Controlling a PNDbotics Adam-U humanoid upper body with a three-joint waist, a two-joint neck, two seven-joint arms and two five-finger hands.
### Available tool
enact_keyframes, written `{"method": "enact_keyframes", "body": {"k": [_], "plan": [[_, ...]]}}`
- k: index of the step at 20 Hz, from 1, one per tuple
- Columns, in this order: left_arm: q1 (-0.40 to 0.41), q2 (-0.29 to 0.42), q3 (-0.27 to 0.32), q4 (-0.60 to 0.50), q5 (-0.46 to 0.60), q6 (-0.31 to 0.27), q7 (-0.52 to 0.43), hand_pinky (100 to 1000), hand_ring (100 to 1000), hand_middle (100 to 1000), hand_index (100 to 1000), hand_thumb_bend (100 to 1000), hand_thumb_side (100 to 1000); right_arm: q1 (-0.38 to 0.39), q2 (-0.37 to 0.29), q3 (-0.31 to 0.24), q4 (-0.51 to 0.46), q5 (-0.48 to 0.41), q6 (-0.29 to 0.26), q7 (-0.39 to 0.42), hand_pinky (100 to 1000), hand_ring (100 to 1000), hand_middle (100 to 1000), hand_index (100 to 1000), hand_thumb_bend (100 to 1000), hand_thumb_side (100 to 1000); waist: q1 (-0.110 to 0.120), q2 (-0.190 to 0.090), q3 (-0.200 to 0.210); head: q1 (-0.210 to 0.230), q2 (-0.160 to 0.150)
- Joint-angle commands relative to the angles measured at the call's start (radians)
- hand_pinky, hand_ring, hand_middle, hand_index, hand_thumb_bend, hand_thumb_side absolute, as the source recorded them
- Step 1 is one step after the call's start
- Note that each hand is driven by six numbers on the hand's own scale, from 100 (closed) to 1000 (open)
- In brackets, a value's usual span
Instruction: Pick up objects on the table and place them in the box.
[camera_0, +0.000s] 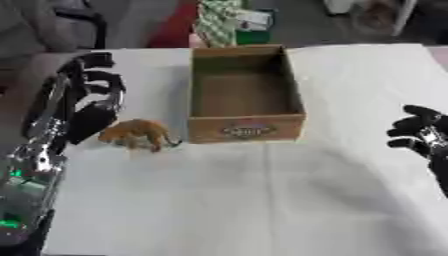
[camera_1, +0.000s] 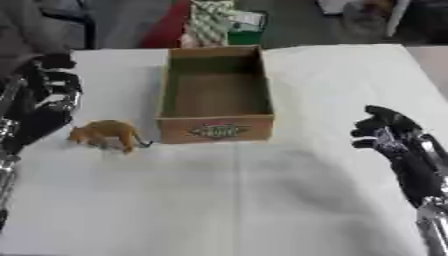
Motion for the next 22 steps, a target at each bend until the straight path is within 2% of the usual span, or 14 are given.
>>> {"method": "enact_keyframes", "body": {"k": [1,6,13,17,22], "plan": [[-0.035,0.073,-0.012,-0.036,-0.099,0.019,-0.074,741,784,761,842,189,104,-0.004,-0.015,-0.005,-0.016,-0.003,0.001,-0.001,638,680,617,823,100,518,0.001,-0.016,-0.002,-0.006,-0.014],[-0.092,0.147,-0.043,-0.040,-0.221,0.044,-0.205,766,798,777,854,228,100,-0.002,-0.017,-0.004,-0.015,-0.001,0.002,0.001,638,680,617,823,100,516,0.004,-0.019,-0.005,-0.010,-0.014],[-0.195,0.245,-0.098,-0.001,-0.350,0.049,-0.415,767,797,789,874,330,100,0.003,-0.019,-0.002,-0.013,0.001,0.003,0.004,638,680,617,823,100,517,0.009,-0.024,-0.009,-0.016,-0.017],[-0.264,0.274,-0.140,0.073,-0.395,0.055,-0.508,760,793,792,875,349,100,0.005,-0.020,0.000,-0.011,0.002,0.004,0.006,638,680,617,822,100,518,0.011,-0.028,-0.011,-0.018,-0.018],[-0.334,0.275,-0.198,0.224,-0.388,0.048,-0.607,760,796,800,879,380,100,0.007,-0.021,0.001,-0.010,0.002,0.004,0.008,638,680,617,822,100,518,0.011,-0.030,-0.015,-0.019,-0.020]]}}
